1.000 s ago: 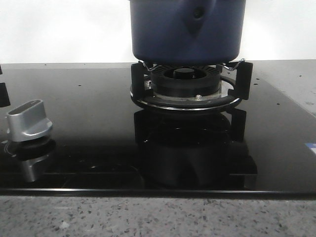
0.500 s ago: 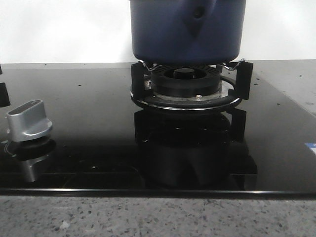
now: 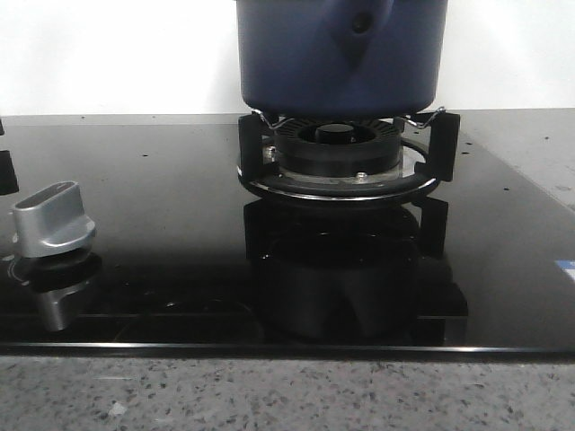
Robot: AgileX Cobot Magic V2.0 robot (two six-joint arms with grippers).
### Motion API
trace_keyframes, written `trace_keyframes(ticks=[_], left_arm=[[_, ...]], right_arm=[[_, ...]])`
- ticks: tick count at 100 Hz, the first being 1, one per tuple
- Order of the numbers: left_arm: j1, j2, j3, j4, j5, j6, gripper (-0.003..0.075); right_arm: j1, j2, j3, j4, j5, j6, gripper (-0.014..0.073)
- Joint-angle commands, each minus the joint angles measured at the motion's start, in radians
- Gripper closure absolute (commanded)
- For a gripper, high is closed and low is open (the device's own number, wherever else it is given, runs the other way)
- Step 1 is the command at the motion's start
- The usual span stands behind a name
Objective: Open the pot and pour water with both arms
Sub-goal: 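Lift the bowl with the right gripper and carry it over the pot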
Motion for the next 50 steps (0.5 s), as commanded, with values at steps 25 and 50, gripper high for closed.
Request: trace_keyframes(ticks=[25,50], left_arm=[[0.001,-0.051,-0.033,-0.07,-0.024,-0.008,0.0436],[0.001,-0.049,-0.033,-0.07,-0.024,-0.008,0.0436]], right_arm=[[-0.001,-0.037,-0.036,-0.054,-0.175,-0.001,0.0639],[0.027,-0.037,-0.036,-0.125,-0.223,-0.001,0.0639]])
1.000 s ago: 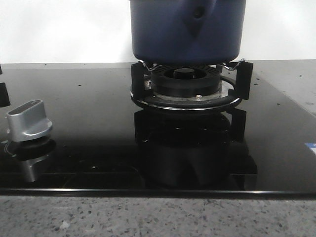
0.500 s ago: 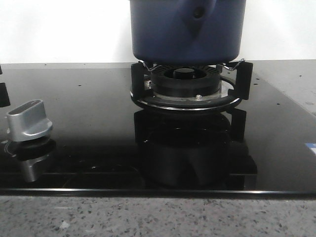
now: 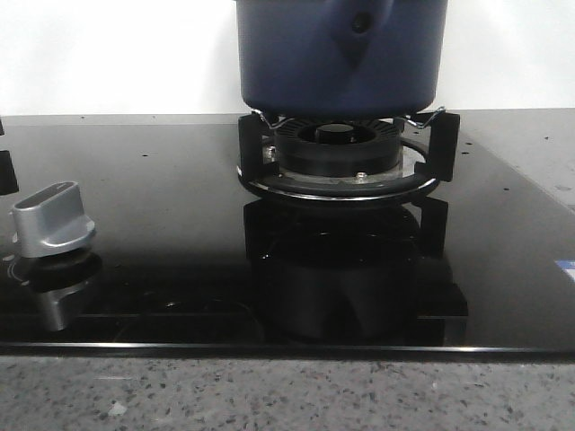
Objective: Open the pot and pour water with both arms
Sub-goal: 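Lift the bowl with the right gripper and carry it over the pot, then tilt the bowl with the right gripper to pour water into the pot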
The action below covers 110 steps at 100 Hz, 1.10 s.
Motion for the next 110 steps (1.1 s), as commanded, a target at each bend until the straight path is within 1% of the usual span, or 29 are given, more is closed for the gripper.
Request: trace_keyframes(ticks=[1,9,22,27,51,78,90,110], left_arm=[[0.001,-0.049,-0.033,-0.07,-0.024,-0.008,0.0436],[0.001,-0.049,-0.033,-0.07,-0.024,-0.008,0.0436],[0.001,-0.049,-0.033,-0.07,-0.024,-0.008,0.0436],[0.001,-0.049,-0.033,-0.07,-0.024,-0.008,0.0436],[0.001,-0.049,-0.033,-0.07,-0.024,-0.008,0.0436],[0.001,-0.049,-0.033,-0.07,-0.024,-0.008,0.0436],[0.001,-0.049,-0.033,-0.07,-0.024,-0.008,0.0436],[0.001,-0.049,-0.033,-0.07,-0.024,-0.008,0.0436]], right_arm=[[0.018,-0.045,-0.036,-0.073,-0.114,-0.001,0.0639],[0.043,-0.045,-0.036,-0.135,-0.133,-0.001,0.0639],[0.093,-0.043,-0.036,-0.291,-0.149,-0.001,0.0639],[0.105,-0.043,-0.036,-0.318,-0.149,-0.001,0.0639],[0.107,-0.043,-0.036,-0.376,-0.127,0.003,0.0639],[0.107,-0.043,-0.036,-0.455,-0.148,0.003,0.0639],[0.107,-0.043,-0.036,-0.513,-0.182,0.003,0.0639],[0.107,-0.043,-0.036,-0.611,-0.306,0.003,0.0639]])
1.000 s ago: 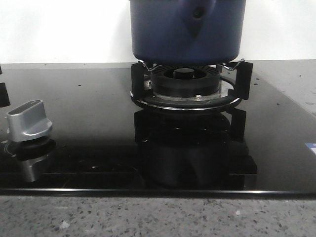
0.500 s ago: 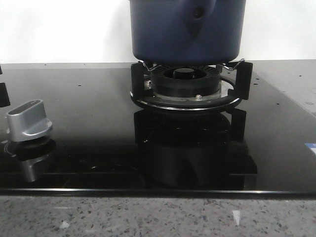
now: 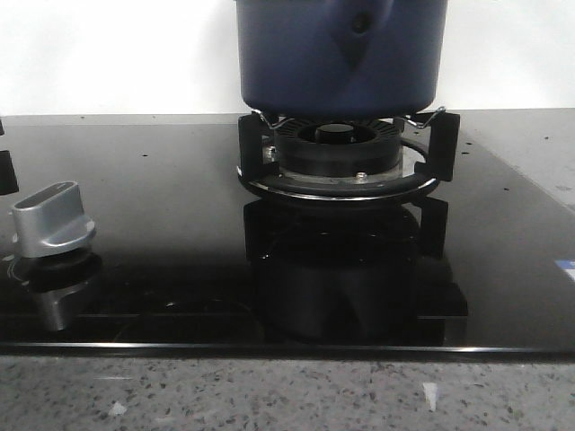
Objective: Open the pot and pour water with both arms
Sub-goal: 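Tilt the bowl with the right gripper to pour water into the pot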
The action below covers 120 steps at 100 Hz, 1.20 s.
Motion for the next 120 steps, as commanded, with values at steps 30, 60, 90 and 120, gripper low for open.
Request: trace_keyframes(ticks=[30,60,90,120], left_arm=[[0.001,-0.049,-0.033,-0.07,-0.022,-0.008,0.0436],[0.001,-0.049,-0.033,-0.07,-0.023,-0.008,0.0436],[0.001,-0.049,-0.033,-0.07,-0.023,-0.008,0.0436],[0.001,-0.049,-0.033,-0.07,-0.023,-0.008,0.0436]], right_arm=[[-0.003,-0.023,-0.036,-0.157,-0.159,0.005,0.0639],[-0.003,-0.017,-0.036,-0.277,-0.265,0.005,0.0639],[-0.003,-0.017,-0.036,-0.504,-0.298,0.005,0.0639],[-0.003,-0.017,-0.036,-0.603,-0.35,0.005,0.0639]])
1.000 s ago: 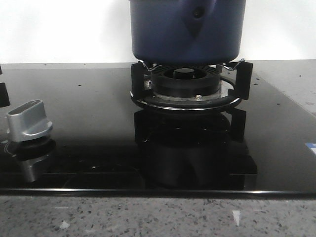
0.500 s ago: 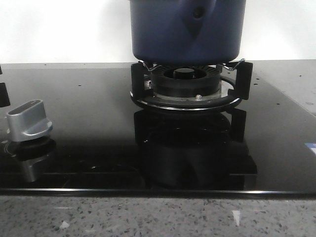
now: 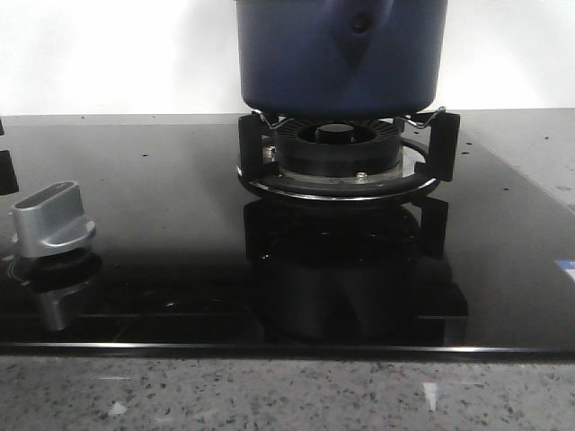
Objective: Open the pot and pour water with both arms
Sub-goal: 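Tilt the bowl with the right gripper to pour water into the pot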
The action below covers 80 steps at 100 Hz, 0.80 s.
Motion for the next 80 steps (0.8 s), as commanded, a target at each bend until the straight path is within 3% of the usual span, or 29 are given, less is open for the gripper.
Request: trace_keyframes(ticks=[1,20,45,54,66,80], left_arm=[[0.001,-0.049,-0.033,-0.07,-0.023,-0.008,0.0436],[0.001,-0.049,-0.033,-0.07,-0.023,-0.008,0.0436],[0.001,-0.047,-0.033,-0.07,-0.023,-0.008,0.0436],[0.001,-0.047,-0.033,-0.07,-0.023,-0.008,0.0436],[0.001,-0.047,-0.033,-0.07,-0.023,-0.008,0.0436],[0.001,-0.047,-0.033,-0.07,-0.023,-0.008,0.0436]], right_arm=[[-0.003,-0.048,-0.036,-0.073,-0.049,0.005,0.0639],[-0.003,-0.052,-0.036,-0.13,-0.087,0.005,0.0639],[-0.003,-0.052,-0.036,-0.112,-0.082,0.011,0.0639],[-0.003,-0.055,-0.036,-0.013,-0.028,0.101,0.0639],[0.001,-0.066,-0.036,0.187,0.166,0.19,0.0639],[-0.003,-0.071,-0.036,0.439,0.382,0.204,0.0639]])
